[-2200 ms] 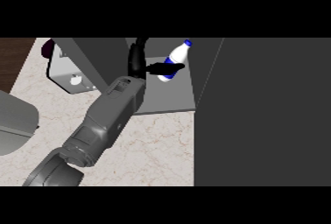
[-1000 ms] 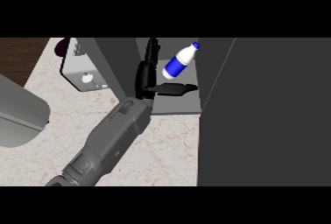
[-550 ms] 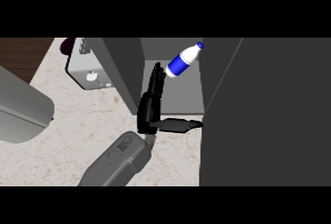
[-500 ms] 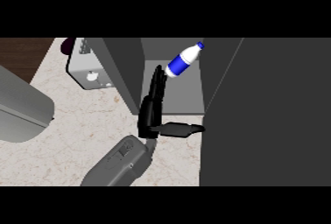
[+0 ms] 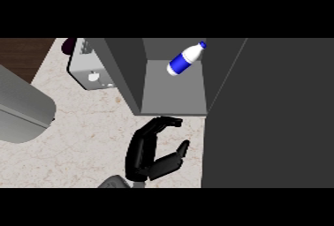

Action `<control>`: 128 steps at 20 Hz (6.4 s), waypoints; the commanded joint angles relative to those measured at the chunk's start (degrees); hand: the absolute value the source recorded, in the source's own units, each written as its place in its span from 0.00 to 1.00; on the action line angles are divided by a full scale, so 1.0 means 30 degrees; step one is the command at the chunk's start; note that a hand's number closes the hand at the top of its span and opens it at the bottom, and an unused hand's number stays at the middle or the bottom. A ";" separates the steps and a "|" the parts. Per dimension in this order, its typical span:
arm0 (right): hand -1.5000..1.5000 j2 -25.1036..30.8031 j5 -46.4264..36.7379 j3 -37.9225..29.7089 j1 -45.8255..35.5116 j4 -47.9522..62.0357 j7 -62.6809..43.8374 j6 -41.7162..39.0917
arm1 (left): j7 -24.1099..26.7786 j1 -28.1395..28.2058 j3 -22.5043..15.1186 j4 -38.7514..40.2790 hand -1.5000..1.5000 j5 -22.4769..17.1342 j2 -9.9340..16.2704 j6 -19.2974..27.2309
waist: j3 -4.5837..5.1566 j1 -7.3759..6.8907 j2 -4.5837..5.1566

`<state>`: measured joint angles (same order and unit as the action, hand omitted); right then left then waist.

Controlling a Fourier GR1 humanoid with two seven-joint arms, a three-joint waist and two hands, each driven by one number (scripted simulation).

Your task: Pick up the bottled water, place it into the cabinet and close the cabinet

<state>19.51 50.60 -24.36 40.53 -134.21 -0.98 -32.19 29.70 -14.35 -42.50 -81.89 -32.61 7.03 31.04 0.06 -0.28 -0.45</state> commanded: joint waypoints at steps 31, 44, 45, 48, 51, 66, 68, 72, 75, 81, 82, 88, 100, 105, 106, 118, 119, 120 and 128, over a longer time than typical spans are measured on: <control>1.00 0.0748 -0.2988 0.5681 0.0363 -0.6317 -0.2472 -0.5268 | 0.1611 1.0663 0.8138 -0.9459 0.00 -0.5140 1.2937 -0.6859 | 0.0224 -0.0060 -0.0270; 1.00 0.2244 -0.3742 0.8996 -0.4317 -0.5479 -0.4888 -0.4326 | 0.1822 1.3200 0.9965 -1.0027 0.00 -0.6661 1.4593 -0.8893 | 0.0400 -0.0770 -0.0511; 1.00 0.2488 -0.3730 0.9301 -0.4379 -0.5413 -0.5276 -0.4142 | 0.1976 1.3470 0.9940 -1.0203 0.00 -0.6601 1.4540 -0.8890 | 0.0426 -0.0761 -0.0628; 1.00 0.1974 -0.3740 1.0485 -0.5513 -0.4914 -0.5763 -0.3028 | 0.2070 1.3878 1.0398 -1.0247 0.00 -0.6811 1.4889 -0.9347 | 0.0410 -0.0830 -0.0621; 1.00 0.1899 -0.3735 1.1583 -0.6406 -0.4625 -0.6460 -0.2056 | 0.2165 1.4478 1.0767 -0.9913 0.00 -0.7082 1.5153 -0.9909 | 0.0447 -0.0809 -0.0681; 1.00 -0.1329 -0.4702 1.6725 -1.4598 -0.1211 -0.9709 0.4906 | 0.2781 1.6191 1.2965 -0.9472 0.00 -0.8022 1.6495 -1.2592 | 0.0406 -0.1675 -0.0592; 1.00 -0.2255 -0.4967 1.7259 -1.5885 -0.0761 -0.9919 0.6115 | 0.2942 1.6242 1.3250 -0.9250 0.00 -0.8081 1.6462 -1.2684 | 0.0408 -0.1528 -0.0584; 1.00 -0.3977 -0.5858 1.8305 -1.9242 0.1183 -1.1258 0.8691 | 0.3032 1.6535 1.4049 -0.9185 0.00 -0.8387 1.6922 -1.3455 | 0.0344 -0.1922 -0.0355; 1.00 -0.5709 -0.6729 1.9687 -2.2055 0.3499 -1.2609 1.0020 | 0.3344 1.7348 1.4217 -0.8849 0.00 -0.8465 1.6962 -1.4733 | 0.0270 -0.2380 -0.0206; 1.00 -0.6466 -0.3202 2.0643 -2.8417 0.7329 -1.3125 1.1144 | 0.3963 1.7900 1.5351 -0.7883 0.00 -0.8669 1.6987 -1.6282 | 0.0127 -0.2603 0.0116; 1.00 -0.6474 -0.2435 2.0991 -2.9364 0.7985 -1.2336 1.1509 | 0.3768 1.7919 1.5805 -0.7525 0.00 -0.9146 1.7035 -1.6404 | 0.0072 -0.1987 0.0142; 1.00 -0.6497 0.0469 1.8814 -3.2808 1.2717 -1.2405 1.1492 | 0.4712 2.0212 1.7318 -0.7016 0.00 -0.8564 1.6287 -1.8423 | 0.0007 -0.1272 0.0120; 1.00 -0.6240 0.1455 1.5737 -3.1083 1.8073 -1.1478 0.7631 | 0.3597 2.1413 1.9209 -0.7535 0.00 -0.7827 1.3843 -1.9623 | -0.0022 -0.0360 0.0170; 1.00 -0.4676 0.1298 1.3706 -3.0764 2.0133 -1.0682 0.5669 | 0.3564 2.2599 2.0695 -0.7426 0.00 -0.7882 1.3074 -2.1438 | -0.0032 -0.0551 0.0163; 1.00 -0.5006 0.0564 1.3785 -3.0920 2.0068 -1.0316 0.6442 | 0.3428 2.2277 2.0890 -0.6940 0.00 -0.8011 1.2899 -2.1625 | -0.0022 -0.0414 0.0139; 1.00 -0.5211 -0.3013 1.1856 -3.4503 2.4062 -0.6263 0.4943 | 0.1137 2.0280 2.1186 -0.7032 0.00 -0.8050 1.2335 -2.1198 | -0.0001 -0.0444 0.0256; 0.00 -0.4540 -0.3719 1.1909 -3.3196 2.4456 -0.4994 0.3933 | 0.1436 2.0583 2.0883 -0.7100 0.00 -0.7378 1.1756 -2.1370 | -0.0005 -0.0533 0.0292; 0.00 -0.4539 -0.3378 1.1405 -3.3849 2.4009 -0.5319 0.4659 | 0.0693 2.0942 2.0841 -0.8475 0.00 -0.7867 1.1888 -2.0519 | -0.0035 -0.0481 0.0260; 0.00 -0.4834 -0.4986 1.0892 -3.5706 2.4804 -0.4225 0.6605 | 0.0355 1.9695 2.0280 -0.7991 0.00 -0.7087 1.1516 -2.0386 | 0.0013 -0.0485 0.0343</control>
<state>1.49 38.88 16.63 -57.84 -64.59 -17.62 -19.13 30.99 46.41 20.32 -104.68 -55.29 42.73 -30.71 0.42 -2.02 -0.09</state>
